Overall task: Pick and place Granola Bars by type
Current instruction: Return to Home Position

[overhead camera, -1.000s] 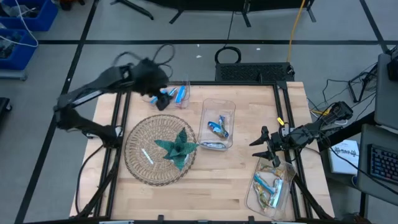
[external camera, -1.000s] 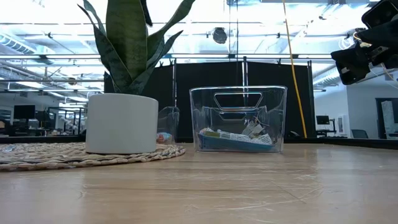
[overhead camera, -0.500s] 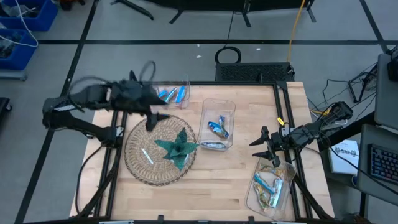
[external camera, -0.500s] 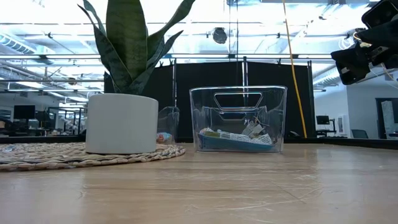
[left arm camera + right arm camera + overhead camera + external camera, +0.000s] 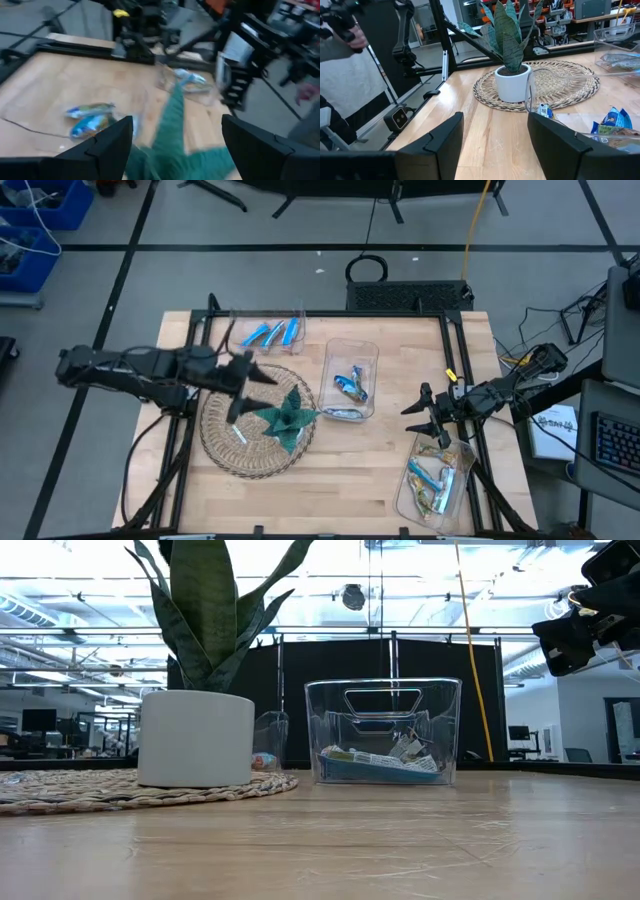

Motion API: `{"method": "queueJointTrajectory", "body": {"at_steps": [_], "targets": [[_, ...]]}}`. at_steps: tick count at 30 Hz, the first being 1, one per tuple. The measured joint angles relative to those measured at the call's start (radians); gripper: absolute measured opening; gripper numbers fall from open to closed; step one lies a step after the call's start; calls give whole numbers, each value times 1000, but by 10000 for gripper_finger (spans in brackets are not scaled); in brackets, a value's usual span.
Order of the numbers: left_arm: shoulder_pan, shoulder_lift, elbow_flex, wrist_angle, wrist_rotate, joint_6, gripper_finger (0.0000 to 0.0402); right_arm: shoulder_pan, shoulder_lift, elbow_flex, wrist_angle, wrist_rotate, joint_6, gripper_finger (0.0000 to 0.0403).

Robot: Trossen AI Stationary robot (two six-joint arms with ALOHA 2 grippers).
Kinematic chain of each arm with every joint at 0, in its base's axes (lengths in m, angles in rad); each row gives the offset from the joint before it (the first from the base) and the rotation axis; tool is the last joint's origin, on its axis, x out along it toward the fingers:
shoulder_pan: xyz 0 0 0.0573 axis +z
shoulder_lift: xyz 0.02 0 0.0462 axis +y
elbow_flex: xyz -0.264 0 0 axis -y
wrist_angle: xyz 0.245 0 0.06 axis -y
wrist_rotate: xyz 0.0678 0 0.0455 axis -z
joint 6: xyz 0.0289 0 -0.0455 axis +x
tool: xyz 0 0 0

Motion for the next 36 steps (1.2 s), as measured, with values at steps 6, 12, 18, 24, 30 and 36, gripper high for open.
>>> {"method": "queueJointTrajectory", "body": {"at_steps": [6, 12, 18, 24, 30, 36], "targets": [[-92, -132, -185, 111, -9, 2, 303, 0, 0, 0, 0, 0, 0, 215], [-179, -257, -365, 213, -81, -11, 312, 0, 0, 0, 0, 0, 0, 215], [-224, -377, -532, 335, -145, -26, 311, 0, 0, 0, 0, 0, 0, 215], [-247, -494, -658, 404, -134, -19, 310, 0, 0, 0, 0, 0, 0, 215], [-285, -589, -743, 428, -132, -5, 314, 0, 0, 0, 0, 0, 0, 215], [-317, -653, -821, 482, -132, 3, 311, 0, 0, 0, 0, 0, 0, 215]]}}
